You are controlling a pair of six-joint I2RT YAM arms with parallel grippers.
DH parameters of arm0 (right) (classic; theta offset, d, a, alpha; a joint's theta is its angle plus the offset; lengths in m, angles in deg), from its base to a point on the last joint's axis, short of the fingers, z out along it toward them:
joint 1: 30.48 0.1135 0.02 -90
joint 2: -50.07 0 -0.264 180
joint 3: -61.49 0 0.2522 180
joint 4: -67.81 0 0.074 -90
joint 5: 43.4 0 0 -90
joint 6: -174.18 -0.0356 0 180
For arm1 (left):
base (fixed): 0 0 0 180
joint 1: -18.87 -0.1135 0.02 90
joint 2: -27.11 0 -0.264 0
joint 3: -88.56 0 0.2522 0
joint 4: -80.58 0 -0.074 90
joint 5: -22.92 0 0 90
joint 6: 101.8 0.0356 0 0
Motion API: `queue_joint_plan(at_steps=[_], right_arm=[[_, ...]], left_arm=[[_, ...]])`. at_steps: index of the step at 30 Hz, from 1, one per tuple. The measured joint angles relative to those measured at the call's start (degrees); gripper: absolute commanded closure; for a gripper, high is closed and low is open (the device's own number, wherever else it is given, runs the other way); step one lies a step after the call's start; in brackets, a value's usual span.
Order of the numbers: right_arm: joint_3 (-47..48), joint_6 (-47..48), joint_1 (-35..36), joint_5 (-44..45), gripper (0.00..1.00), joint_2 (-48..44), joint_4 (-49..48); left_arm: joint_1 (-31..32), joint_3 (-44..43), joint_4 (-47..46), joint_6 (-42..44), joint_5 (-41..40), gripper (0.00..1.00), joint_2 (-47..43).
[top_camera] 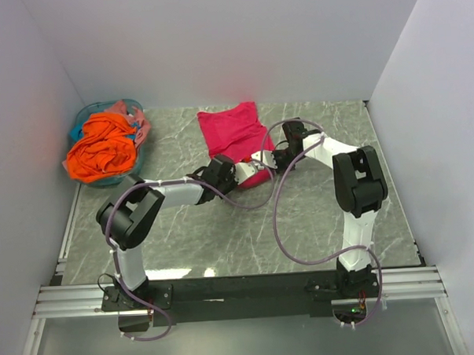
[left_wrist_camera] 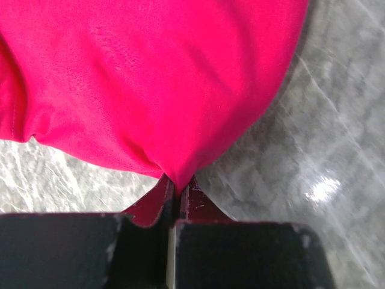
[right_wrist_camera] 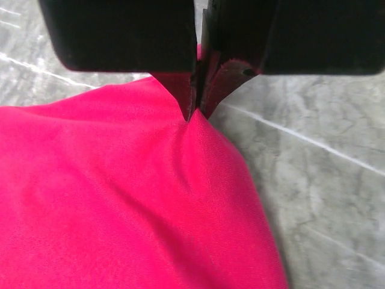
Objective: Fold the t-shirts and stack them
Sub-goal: Fold the tshirt
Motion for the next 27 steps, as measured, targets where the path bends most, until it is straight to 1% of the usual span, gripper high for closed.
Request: queue_joint_plan(at_steps=[4, 8, 10, 15, 19, 24, 27], right_arm=[[-2.1, -0.4, 0.0, -0.1, 1.0, -2.3, 2.6], [-8.3, -0.7, -0.1, -0.7, 1.0, -9.2, 7.0], [-13.8, -0.9, -0.2, -1.1, 1.0, -15.3, 8.3], [-27.4, -2.4, -0.7, -2.3, 1.0, -31.5, 12.8], [-35.9, -2.9, -1.0, -3.0, 1.0, -42.9, 17.5], [-43.1, -3.5, -1.1, -3.5, 1.0, -57.3, 23.4], [-44.7, -3.7, -1.1, -3.5, 1.0, -61.4, 25.6]], left_arm=[[0.0, 0.1, 3.7, -0.4, 2.6, 0.99, -1.9], [2.1, 0.7, 9.3, -1.9, 6.5, 1.0, -5.7], [4.4, 1.4, 12.0, -3.1, 8.7, 1.0, -7.9], [12.9, 2.8, 18.9, -7.9, 13.9, 0.99, -12.6], [20.0, 5.0, 21.1, -14.1, 16.5, 0.99, -15.9], [27.6, 7.8, 21.1, -21.3, 18.0, 1.0, -20.1], [29.2, 9.7, 20.1, -24.6, 17.7, 1.0, -21.5]])
